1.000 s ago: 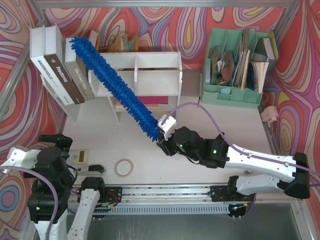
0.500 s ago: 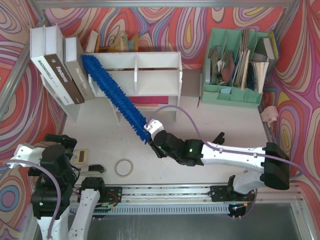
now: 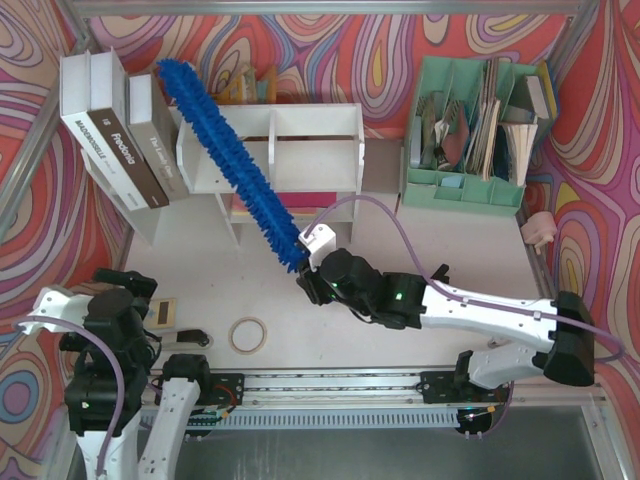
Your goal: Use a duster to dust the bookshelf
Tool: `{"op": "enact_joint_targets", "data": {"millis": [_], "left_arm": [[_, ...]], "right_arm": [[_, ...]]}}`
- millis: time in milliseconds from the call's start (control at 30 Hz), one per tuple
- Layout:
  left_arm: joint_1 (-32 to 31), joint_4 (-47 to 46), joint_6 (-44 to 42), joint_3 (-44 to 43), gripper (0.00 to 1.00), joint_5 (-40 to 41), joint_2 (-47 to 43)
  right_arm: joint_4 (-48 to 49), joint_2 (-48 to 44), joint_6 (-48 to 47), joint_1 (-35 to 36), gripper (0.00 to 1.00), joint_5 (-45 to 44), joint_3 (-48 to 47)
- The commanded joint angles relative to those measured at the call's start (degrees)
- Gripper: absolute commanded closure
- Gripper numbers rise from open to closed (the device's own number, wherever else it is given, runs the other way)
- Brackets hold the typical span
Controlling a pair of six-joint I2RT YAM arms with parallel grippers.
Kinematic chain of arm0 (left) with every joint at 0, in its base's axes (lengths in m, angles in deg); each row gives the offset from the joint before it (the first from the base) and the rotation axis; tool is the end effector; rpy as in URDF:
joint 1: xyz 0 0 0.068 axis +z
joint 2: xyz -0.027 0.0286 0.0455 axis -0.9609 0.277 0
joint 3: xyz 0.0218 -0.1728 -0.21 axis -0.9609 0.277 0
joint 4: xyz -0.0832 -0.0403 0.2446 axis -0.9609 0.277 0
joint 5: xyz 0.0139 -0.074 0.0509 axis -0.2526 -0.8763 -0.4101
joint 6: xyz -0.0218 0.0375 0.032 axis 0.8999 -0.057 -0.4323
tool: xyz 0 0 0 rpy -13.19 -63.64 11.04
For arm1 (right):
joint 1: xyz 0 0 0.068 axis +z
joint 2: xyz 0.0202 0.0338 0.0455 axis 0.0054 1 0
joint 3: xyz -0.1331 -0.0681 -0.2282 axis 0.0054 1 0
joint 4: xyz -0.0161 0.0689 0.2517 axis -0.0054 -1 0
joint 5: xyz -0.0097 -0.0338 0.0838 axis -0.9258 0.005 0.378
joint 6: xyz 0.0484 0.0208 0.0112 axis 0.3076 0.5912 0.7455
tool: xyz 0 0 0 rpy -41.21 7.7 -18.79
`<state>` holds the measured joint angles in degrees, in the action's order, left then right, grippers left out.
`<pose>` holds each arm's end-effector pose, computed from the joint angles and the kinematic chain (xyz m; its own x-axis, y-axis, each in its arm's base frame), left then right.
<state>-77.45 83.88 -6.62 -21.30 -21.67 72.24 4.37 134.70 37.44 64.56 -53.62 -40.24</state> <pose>0.0184 0.0218 0.3683 0.1970 -0.5986 -0.7764 -0.6254 0.5331 -0.5698 0.1412 0.2686 0.3243 -0.3449 -0.1654 -0.9240 -0.6761 0.7265 0.1224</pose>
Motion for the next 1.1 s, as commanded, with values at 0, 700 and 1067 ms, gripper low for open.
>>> {"op": "enact_joint_targets", "data": {"millis": [0, 700, 1067], "left_arm": [[0.28, 0.29, -0.91, 1.06, 0.02, -0.72, -0.74], [0.28, 0.4, -3.52, 0.86, 0.02, -3.51, -1.18], [0.28, 0.22, -3.38, 1.37, 0.02, -3.64, -1.55]], "right_arm": [[3.61, 3.68, 1.62, -0.22, 1.0, 0.85, -1.54], [0.75, 5.01, 3.27, -4.71, 1.0, -0.18, -6.65], [-4.3, 5.76, 2.46, -2.79, 1.0, 3.92, -17.37]]}}
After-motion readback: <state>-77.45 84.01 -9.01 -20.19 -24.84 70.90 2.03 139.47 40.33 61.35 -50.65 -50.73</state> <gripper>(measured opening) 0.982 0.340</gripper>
